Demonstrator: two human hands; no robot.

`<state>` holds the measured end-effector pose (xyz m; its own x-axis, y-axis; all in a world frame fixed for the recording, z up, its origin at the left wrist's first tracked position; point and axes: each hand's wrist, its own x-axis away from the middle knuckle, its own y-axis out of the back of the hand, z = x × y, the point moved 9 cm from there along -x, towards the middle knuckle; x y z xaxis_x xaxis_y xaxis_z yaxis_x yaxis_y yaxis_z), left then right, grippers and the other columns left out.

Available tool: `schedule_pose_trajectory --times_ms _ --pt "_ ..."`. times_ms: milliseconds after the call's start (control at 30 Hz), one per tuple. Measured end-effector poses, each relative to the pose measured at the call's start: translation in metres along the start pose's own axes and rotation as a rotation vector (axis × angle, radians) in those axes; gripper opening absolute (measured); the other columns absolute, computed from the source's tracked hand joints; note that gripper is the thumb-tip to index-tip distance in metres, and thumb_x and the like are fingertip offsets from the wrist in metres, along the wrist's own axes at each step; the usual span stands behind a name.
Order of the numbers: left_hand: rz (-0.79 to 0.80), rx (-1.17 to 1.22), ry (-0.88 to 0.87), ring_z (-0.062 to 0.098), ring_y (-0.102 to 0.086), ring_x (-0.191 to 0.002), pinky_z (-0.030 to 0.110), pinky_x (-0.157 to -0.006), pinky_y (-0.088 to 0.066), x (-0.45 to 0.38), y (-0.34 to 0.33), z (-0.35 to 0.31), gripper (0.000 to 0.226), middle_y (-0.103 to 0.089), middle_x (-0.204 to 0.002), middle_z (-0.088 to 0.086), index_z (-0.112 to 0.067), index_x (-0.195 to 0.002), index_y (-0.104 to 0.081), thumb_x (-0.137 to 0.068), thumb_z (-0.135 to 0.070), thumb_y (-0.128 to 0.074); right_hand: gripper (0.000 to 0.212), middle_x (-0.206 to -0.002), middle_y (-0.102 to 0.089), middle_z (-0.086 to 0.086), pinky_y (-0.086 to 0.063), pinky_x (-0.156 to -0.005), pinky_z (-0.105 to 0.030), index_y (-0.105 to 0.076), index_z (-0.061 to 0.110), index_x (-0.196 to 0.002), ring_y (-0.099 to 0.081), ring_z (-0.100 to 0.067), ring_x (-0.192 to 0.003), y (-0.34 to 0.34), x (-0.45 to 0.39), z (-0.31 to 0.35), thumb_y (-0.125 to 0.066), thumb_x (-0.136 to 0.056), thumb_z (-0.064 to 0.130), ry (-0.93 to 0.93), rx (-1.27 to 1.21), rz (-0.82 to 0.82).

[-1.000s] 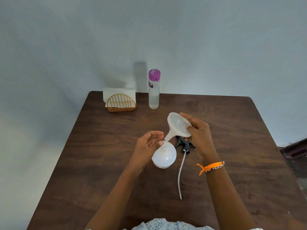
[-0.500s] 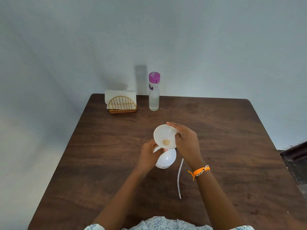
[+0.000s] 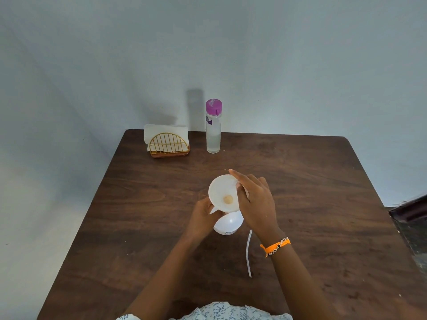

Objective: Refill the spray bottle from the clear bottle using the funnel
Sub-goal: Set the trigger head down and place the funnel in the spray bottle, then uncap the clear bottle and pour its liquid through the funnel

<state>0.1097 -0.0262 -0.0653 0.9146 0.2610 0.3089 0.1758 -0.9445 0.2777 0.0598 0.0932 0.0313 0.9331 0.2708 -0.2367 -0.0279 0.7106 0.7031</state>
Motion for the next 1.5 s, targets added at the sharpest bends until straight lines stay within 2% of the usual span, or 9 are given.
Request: schedule_pose_trajectory --times_ms 133,267,467,667,833,1000,1167,1300,1500 --pt "-0.090 0.099 0.034 0.019 -0.057 -0.111 0.020 -0.087 -0.044 0.001 0.008 -0.002 0.032 -0.061 -0.115 0.002 -0.008 -0.118 -0.057 -0.087 -0.011 -0.061 0.041 -0.114 -0.064 0.000 -0.032 -0.083 -0.016 -0.055 0.021 -0.127 -0.042 -0.010 -0.102 0.011 -0.002 -0.001 -0.037 -0.091 0.030 0.001 -0.059 -0.046" --pt "0.013 0.026 -0.002 0.019 -0.056 -0.115 0.038 -0.101 -0.046 -0.001 0.007 -0.001 0.035 -0.061 -0.124 0.001 -0.015 -0.118 -0.058 -0.084 -0.015 -0.065 0.036 -0.101 -0.064 0.005 -0.033 -0.080 -0.012 -0.062 0.020 -0.118 -0.047 -0.010 -0.096 0.025 -0.013 -0.010 -0.039 -0.092 0.029 -0.056 -0.204 -0.086" --pt "-0.058 0.190 0.045 0.007 -0.064 -0.101 0.027 -0.086 -0.055 -0.023 0.024 -0.003 0.029 -0.067 -0.109 -0.012 -0.032 -0.107 -0.062 -0.081 -0.022 -0.071 0.021 -0.097 -0.067 0.003 -0.048 -0.084 -0.031 -0.068 0.015 -0.101 -0.060 -0.017 -0.097 0.024 -0.049 -0.025 -0.048 -0.094 0.011 -0.108 -0.283 -0.108" --pt "-0.129 0.108 -0.011 0.003 -0.057 -0.103 0.013 -0.081 -0.044 -0.073 0.048 -0.043 0.030 -0.062 -0.113 -0.008 -0.024 -0.116 -0.056 -0.091 -0.007 -0.054 0.024 -0.108 -0.058 -0.002 -0.046 -0.078 -0.021 -0.062 0.010 -0.110 -0.055 -0.003 -0.082 0.006 -0.117 -0.012 -0.050 -0.090 0.006 -0.007 -0.225 -0.048" --pt "-0.162 0.130 -0.029 0.001 -0.056 -0.099 0.010 -0.077 -0.043 -0.119 0.059 -0.068 0.030 -0.060 -0.111 -0.007 -0.020 -0.119 -0.053 -0.092 -0.006 -0.051 0.041 -0.131 -0.048 -0.008 -0.041 -0.086 -0.021 -0.043 0.010 -0.132 -0.053 -0.014 -0.103 -0.034 -0.178 -0.015 -0.048 -0.092 0.010 -0.038 -0.169 0.104" --pt "-0.174 0.112 -0.028 0.004 -0.056 -0.101 0.006 -0.073 -0.043 -0.148 0.061 -0.075 0.029 -0.060 -0.115 -0.004 -0.018 -0.119 -0.053 -0.093 -0.005 -0.049 0.064 -0.143 -0.039 -0.008 -0.041 -0.104 -0.042 -0.024 0.012 -0.143 -0.042 -0.023 -0.128 -0.079 -0.211 -0.022 -0.057 -0.088 0.013 -0.066 -0.250 0.197" --pt "-0.168 0.090 0.004 0.006 -0.055 -0.106 0.007 -0.079 -0.042 -0.158 0.060 -0.072 0.031 -0.058 -0.120 -0.003 -0.019 -0.119 -0.052 -0.094 -0.004 -0.046 0.075 -0.138 -0.041 -0.011 -0.045 -0.099 -0.038 -0.026 0.011 -0.140 -0.042 -0.025 -0.125 -0.091 -0.229 -0.016 -0.070 -0.079 0.015 -0.033 -0.284 0.145" --pt "-0.168 0.094 0.012 0.006 -0.056 -0.105 0.007 -0.076 -0.042 -0.159 0.062 -0.072 0.032 -0.058 -0.119 -0.002 -0.020 -0.118 -0.052 -0.094 -0.001 -0.044 0.064 -0.123 -0.047 -0.015 -0.040 -0.085 -0.025 -0.042 0.006 -0.128 -0.048 -0.026 -0.111 -0.087 -0.235 -0.019 -0.075 -0.074 0.020 -0.052 -0.208 0.104" --pt "-0.186 0.148 -0.070 0.006 -0.056 -0.108 0.009 -0.084 -0.042 -0.139 0.075 -0.096 0.034 -0.059 -0.118 -0.005 -0.021 -0.119 -0.054 -0.095 -0.001 -0.040 0.059 -0.118 -0.055 -0.010 -0.043 -0.079 -0.026 -0.045 0.007 -0.118 -0.052 -0.019 -0.100 -0.053 -0.223 -0.010 -0.078 -0.070 0.020 -0.088 -0.297 0.042"
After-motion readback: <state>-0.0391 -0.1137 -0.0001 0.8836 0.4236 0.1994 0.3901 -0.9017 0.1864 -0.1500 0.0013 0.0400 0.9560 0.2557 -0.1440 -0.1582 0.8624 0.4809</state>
